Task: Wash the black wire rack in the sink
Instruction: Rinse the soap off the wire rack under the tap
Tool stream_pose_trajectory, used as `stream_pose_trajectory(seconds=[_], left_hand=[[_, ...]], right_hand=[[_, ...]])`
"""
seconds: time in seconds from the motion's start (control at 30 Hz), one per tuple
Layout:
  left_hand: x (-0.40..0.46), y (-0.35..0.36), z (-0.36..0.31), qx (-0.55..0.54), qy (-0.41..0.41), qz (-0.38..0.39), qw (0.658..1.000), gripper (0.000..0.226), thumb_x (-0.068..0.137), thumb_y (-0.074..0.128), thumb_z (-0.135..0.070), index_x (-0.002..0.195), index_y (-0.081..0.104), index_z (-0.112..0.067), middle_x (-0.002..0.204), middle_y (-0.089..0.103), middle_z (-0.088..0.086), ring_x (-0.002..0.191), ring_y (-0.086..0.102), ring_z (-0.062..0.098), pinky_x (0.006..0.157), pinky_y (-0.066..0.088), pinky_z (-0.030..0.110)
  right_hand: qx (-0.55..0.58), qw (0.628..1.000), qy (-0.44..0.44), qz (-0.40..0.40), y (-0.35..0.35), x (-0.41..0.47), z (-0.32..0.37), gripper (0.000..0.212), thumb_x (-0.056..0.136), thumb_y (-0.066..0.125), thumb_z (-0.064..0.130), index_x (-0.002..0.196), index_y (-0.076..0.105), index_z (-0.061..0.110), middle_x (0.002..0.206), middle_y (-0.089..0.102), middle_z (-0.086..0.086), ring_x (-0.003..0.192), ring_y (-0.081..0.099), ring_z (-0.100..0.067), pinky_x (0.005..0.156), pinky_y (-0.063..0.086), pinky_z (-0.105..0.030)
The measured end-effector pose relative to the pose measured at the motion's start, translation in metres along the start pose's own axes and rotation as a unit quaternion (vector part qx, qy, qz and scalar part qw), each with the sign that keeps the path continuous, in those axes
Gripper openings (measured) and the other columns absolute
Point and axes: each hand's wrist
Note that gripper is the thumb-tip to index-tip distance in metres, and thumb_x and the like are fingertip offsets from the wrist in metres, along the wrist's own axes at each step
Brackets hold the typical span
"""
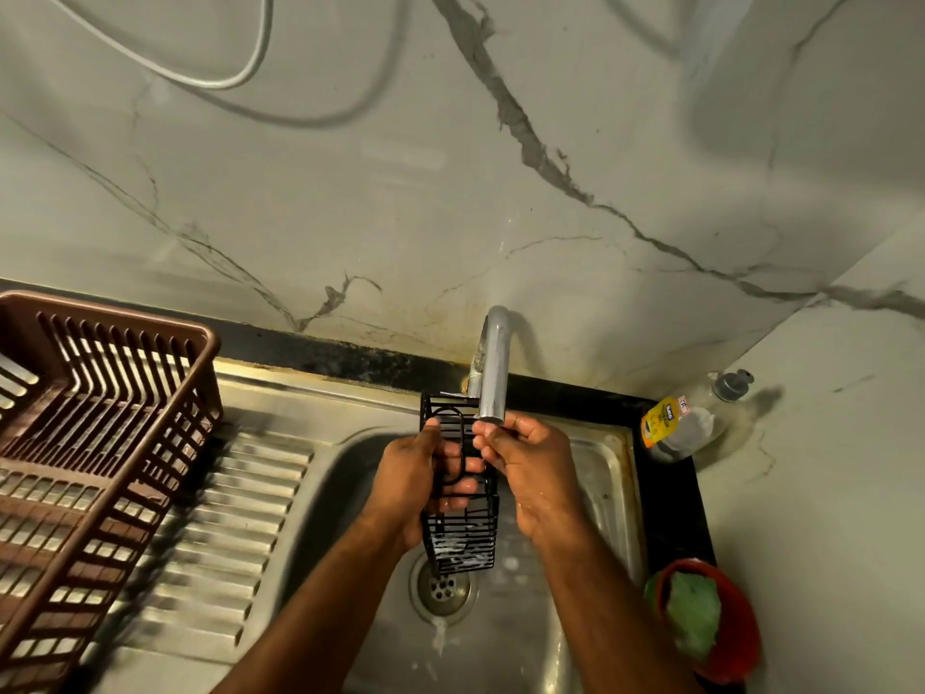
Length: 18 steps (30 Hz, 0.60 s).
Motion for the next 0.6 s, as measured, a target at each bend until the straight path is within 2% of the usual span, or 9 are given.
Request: stream_pose_trajectory(seconds=[0.1, 0.13, 0.2, 0.27, 0.37, 0.43, 0.47, 0.53, 0.6], left_hand=[[-0.001, -0.009, 0.000, 0.025, 0.002, 0.002, 1.000, 0.052, 0.109, 0.038, -0.045, 0.098, 0.069, -0.004, 0.083, 0.076, 0.018, 0.057, 0.064, 0.021, 0.051, 0.054, 0.028], [-0.001, -0.011, 0.000, 0.036, 0.001, 0.006, 0.999, 0.052, 0.109, 0.037, -0.045, 0.101, 0.068, -0.003, 0.083, 0.075, 0.017, 0.057, 0.063, 0.021, 0.051, 0.052, 0.028], [0.000, -0.013, 0.001, 0.059, 0.001, 0.012, 0.998, 0.052, 0.110, 0.035, -0.044, 0.110, 0.064, -0.001, 0.081, 0.074, 0.018, 0.056, 0.061, 0.022, 0.049, 0.049, 0.027], [0.000, -0.014, 0.002, 0.091, 0.009, 0.016, 0.996, 0.048, 0.110, 0.035, -0.044, 0.111, 0.061, -0.003, 0.077, 0.073, 0.016, 0.053, 0.061, 0.022, 0.045, 0.045, 0.025], [-0.004, -0.014, 0.002, 0.144, 0.029, 0.033, 0.989, 0.043, 0.110, 0.037, -0.042, 0.111, 0.064, -0.009, 0.070, 0.071, 0.010, 0.053, 0.066, 0.023, 0.039, 0.041, 0.022], [-0.005, -0.014, 0.001, 0.150, 0.039, 0.037, 0.987, 0.042, 0.110, 0.037, -0.041, 0.110, 0.067, -0.012, 0.068, 0.068, 0.009, 0.053, 0.068, 0.023, 0.038, 0.041, 0.022], [-0.006, -0.013, 0.001, 0.149, 0.047, 0.033, 0.987, 0.043, 0.110, 0.037, -0.041, 0.108, 0.068, -0.012, 0.068, 0.069, 0.009, 0.053, 0.068, 0.024, 0.038, 0.042, 0.022], [-0.005, -0.012, 0.001, 0.171, 0.083, 0.006, 0.982, 0.044, 0.110, 0.036, -0.039, 0.103, 0.070, -0.011, 0.069, 0.073, 0.009, 0.053, 0.070, 0.025, 0.041, 0.049, 0.029], [0.003, -0.013, 0.003, 0.205, 0.122, -0.042, 0.970, 0.041, 0.110, 0.039, -0.034, 0.097, 0.072, -0.014, 0.075, 0.076, 0.006, 0.064, 0.073, 0.024, 0.060, 0.061, 0.041]], right_hand=[[0.070, 0.995, 0.045, 0.058, 0.006, 0.005, 0.008, 0.011, 0.090, 0.069, -0.003, 0.094, 0.075, 0.006, 0.081, 0.076, -0.008, 0.076, 0.073, -0.015, 0.067, 0.059, -0.021], [0.048, 0.997, 0.034, 0.057, 0.008, 0.005, 0.006, 0.009, 0.090, 0.071, 0.000, 0.093, 0.075, 0.008, 0.081, 0.077, -0.008, 0.077, 0.074, -0.017, 0.070, 0.060, -0.024], [-0.125, 0.991, -0.054, -0.001, 0.012, 0.013, -0.007, 0.007, 0.088, 0.076, 0.012, 0.095, 0.076, 0.014, 0.083, 0.077, -0.005, 0.081, 0.074, -0.017, 0.075, 0.060, -0.027], [-0.289, 0.945, -0.150, -0.044, 0.017, 0.018, -0.019, 0.020, 0.088, 0.077, 0.025, 0.108, 0.075, 0.022, 0.099, 0.075, 0.001, 0.090, 0.072, -0.012, 0.081, 0.059, -0.027], [-0.401, 0.901, -0.164, 0.019, 0.026, 0.027, -0.026, 0.043, 0.100, 0.049, 0.048, 0.135, 0.063, 0.027, 0.136, 0.061, -0.002, 0.124, 0.058, -0.017, 0.107, 0.048, -0.032], [-0.479, 0.865, -0.143, 0.036, 0.030, 0.029, -0.024, 0.067, 0.101, 0.021, 0.062, 0.138, 0.060, 0.021, 0.138, 0.062, -0.011, 0.135, 0.049, -0.026, 0.115, 0.039, -0.042], [-0.497, 0.857, -0.129, 0.040, 0.030, 0.024, -0.019, 0.074, 0.101, 0.015, 0.064, 0.140, 0.057, 0.016, 0.138, 0.061, -0.014, 0.138, 0.045, -0.029, 0.116, 0.036, -0.045], [-0.527, 0.838, -0.114, 0.077, 0.030, 0.011, -0.013, 0.072, 0.103, 0.015, 0.059, 0.153, 0.038, 0.013, 0.155, 0.044, -0.016, 0.149, 0.028, -0.029, 0.123, 0.023, -0.046], [-0.545, 0.824, -0.106, 0.110, 0.030, -0.009, -0.017, 0.072, 0.101, 0.009, 0.061, 0.160, 0.001, 0.020, 0.170, 0.010, -0.007, 0.157, -0.001, -0.021, 0.128, 0.003, -0.044]])
Point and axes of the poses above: each hand's wrist, its own x-axis towards the middle knuckle, its own y-axis out of the palm, z = x × y
